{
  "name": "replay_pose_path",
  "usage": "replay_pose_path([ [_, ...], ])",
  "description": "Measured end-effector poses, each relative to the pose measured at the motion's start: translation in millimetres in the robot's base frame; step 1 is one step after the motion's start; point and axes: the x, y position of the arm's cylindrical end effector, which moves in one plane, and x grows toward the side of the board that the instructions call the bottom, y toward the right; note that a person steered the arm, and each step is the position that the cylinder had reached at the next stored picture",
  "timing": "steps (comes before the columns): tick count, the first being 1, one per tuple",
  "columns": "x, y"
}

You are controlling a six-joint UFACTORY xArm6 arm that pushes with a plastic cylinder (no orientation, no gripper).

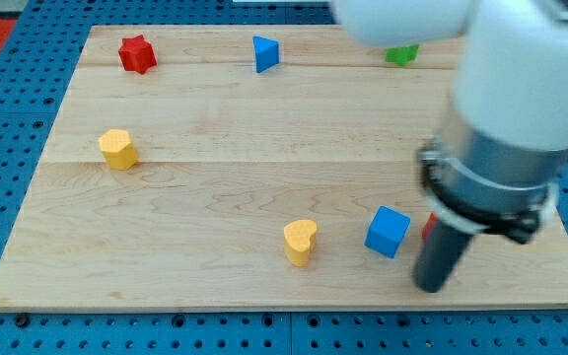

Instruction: Keep green circle above blue cube

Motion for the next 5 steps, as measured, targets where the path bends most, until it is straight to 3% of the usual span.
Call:
replay_pose_path([
  [1,-52,55],
  [2,-132,55],
  [3,-180,51],
  [4,-211,51],
  [5,-201,41],
])
